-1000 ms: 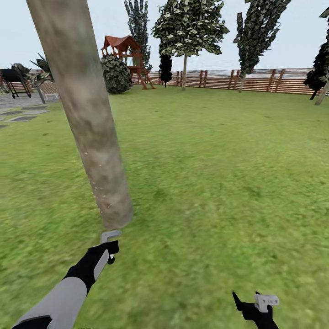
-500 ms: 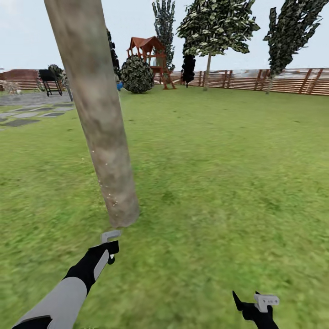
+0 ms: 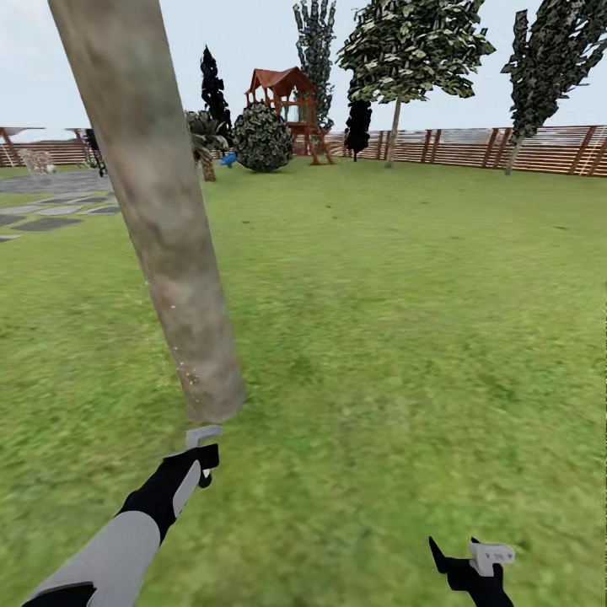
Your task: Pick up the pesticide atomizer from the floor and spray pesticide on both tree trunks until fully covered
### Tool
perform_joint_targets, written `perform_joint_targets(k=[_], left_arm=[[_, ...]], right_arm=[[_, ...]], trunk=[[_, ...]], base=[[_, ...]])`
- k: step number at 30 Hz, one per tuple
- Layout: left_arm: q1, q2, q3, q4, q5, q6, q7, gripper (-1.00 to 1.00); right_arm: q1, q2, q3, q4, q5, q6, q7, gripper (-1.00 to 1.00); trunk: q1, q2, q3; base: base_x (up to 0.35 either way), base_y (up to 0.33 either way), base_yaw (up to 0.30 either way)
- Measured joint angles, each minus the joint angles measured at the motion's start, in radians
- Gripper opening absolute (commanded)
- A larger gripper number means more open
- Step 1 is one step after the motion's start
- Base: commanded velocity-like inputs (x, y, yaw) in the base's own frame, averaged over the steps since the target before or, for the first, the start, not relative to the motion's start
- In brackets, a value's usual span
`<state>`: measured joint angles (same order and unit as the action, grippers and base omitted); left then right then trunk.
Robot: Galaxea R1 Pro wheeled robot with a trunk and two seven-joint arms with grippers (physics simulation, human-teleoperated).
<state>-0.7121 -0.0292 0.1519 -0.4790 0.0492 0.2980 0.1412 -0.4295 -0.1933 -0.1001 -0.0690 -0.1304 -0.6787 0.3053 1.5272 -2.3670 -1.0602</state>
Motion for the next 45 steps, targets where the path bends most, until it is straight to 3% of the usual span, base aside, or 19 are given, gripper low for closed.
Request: perform_joint_targets(k=[32,45], left_arm=[[0.000,-0.001,0.000,0.000,0.000,0.000,-0.002,-1.00],[0.000,-0.001,0.000,0.000,0.000,0.000,-0.002,-1.00]], right_arm=[[0.000,0.000,0.000,0.000,0.000,0.000,0.000,1.00],[0.000,0.001,0.000,0.000,0.000,-0.001,0.000,1.00]], trunk=[[0.000,0.000,0.000],[0.000,0.000,0.000]], base=[[0.082,-0.272,0.256],[0.082,-0.273,0.012]])
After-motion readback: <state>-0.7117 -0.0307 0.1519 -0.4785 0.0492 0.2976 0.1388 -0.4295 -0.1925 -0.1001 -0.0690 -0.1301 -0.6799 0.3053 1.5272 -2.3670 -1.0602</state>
